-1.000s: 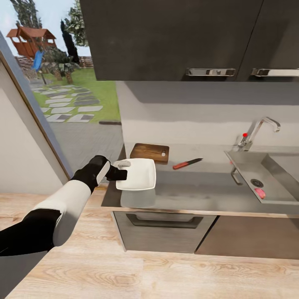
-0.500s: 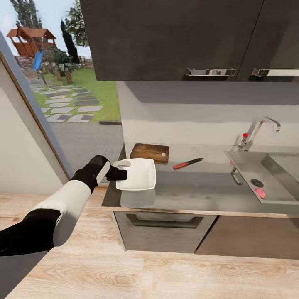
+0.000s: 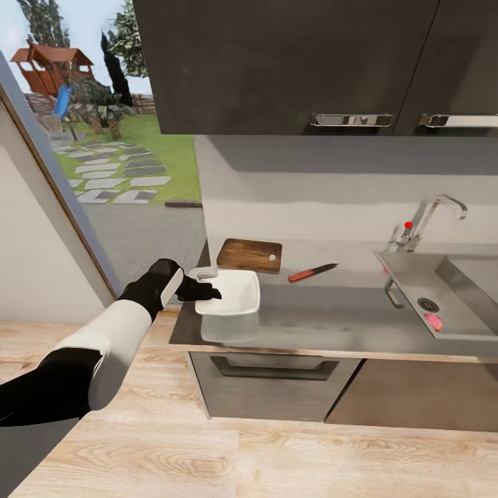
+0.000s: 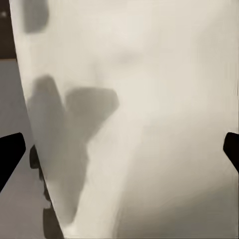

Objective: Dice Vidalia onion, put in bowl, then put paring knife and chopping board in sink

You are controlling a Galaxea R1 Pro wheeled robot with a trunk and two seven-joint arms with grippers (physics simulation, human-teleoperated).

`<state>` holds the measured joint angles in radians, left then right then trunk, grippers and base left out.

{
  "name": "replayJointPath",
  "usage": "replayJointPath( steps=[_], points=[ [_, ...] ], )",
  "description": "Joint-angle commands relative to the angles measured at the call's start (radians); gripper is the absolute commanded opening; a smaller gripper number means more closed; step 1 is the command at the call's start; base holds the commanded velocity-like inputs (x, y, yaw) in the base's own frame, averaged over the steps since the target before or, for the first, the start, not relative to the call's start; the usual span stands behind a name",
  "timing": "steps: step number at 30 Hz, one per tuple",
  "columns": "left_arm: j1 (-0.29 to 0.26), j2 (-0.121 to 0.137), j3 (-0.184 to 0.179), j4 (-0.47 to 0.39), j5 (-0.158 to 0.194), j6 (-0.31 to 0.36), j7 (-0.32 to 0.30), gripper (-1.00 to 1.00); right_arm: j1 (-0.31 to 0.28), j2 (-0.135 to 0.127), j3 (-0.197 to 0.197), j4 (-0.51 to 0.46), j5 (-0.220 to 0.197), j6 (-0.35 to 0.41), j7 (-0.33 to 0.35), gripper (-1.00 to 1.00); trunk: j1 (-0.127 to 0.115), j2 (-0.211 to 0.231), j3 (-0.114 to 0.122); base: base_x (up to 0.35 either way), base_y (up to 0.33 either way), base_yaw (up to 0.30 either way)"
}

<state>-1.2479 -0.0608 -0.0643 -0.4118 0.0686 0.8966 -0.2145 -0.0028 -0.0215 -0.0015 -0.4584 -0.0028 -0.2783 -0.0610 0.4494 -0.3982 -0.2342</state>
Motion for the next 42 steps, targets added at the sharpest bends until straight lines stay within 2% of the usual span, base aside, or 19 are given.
replayJointPath(
  steps=[1,13,16,19,21,24,28,32,38,39,42],
  points=[
    [-0.001,0.001,-0.007,-0.001,0.007,0.004,0.001,1.0,0.0,0.0,0.0,0.0,0.0,-0.002,-0.002,1.0,0.001,-0.002,-0.002,0.0,0.0,0.0],
    [-0.001,0.001,-0.006,-0.007,0.006,0.004,0.001,1.0,0.0,0.0,0.0,0.0,0.0,-0.002,-0.002,1.0,0.001,-0.002,-0.002,0.0,0.0,0.0],
    [-0.001,0.001,-0.003,-0.034,0.005,0.004,0.002,1.0,0.0,0.0,0.0,0.0,0.0,-0.002,-0.002,1.0,0.001,-0.002,-0.002,0.0,0.0,0.0],
    [-0.001,0.004,-0.002,-0.11,0.004,0.009,0.003,1.0,0.0,0.0,0.0,0.0,0.0,-0.002,-0.002,1.0,0.001,-0.002,-0.002,0.0,0.0,0.0],
    [-0.001,0.017,-0.002,-0.189,0.005,0.025,0.004,1.0,0.0,0.0,0.0,0.0,0.0,-0.002,-0.002,1.0,0.001,-0.002,-0.002,0.0,0.0,0.0],
    [-0.001,0.033,-0.003,-0.331,0.006,0.092,0.005,1.0,0.0,0.0,0.0,0.0,0.0,-0.002,-0.002,1.0,0.001,-0.002,-0.002,0.0,0.0,0.0],
    [-0.001,0.042,-0.004,-0.385,0.008,0.111,0.006,1.0,0.0,0.0,0.0,0.0,0.0,-0.002,-0.002,1.0,0.001,-0.002,-0.002,0.0,0.0,0.0],
    [0.005,0.047,-0.004,-0.391,0.007,0.115,0.006,1.0,0.0,0.0,0.0,0.0,0.0,-0.002,-0.002,1.0,0.001,-0.002,-0.002,0.0,0.0,0.0],
    [0.073,0.057,-0.003,-0.428,0.004,0.114,0.005,1.0,0.0,0.0,0.0,0.0,0.0,-0.002,-0.002,1.0,0.001,-0.002,-0.002,0.0,0.0,0.0],
    [0.119,0.068,-0.003,-0.494,0.004,0.114,0.005,1.0,0.0,0.0,0.0,0.0,0.0,-0.002,-0.002,1.0,0.001,-0.002,-0.002,0.0,0.0,0.0],
    [0.235,0.076,-0.003,-0.673,0.004,0.112,0.005,1.0,0.0,0.0,0.0,0.0,0.0,-0.002,-0.002,1.0,0.001,-0.002,-0.002,0.0,0.0,0.0]
  ],
)
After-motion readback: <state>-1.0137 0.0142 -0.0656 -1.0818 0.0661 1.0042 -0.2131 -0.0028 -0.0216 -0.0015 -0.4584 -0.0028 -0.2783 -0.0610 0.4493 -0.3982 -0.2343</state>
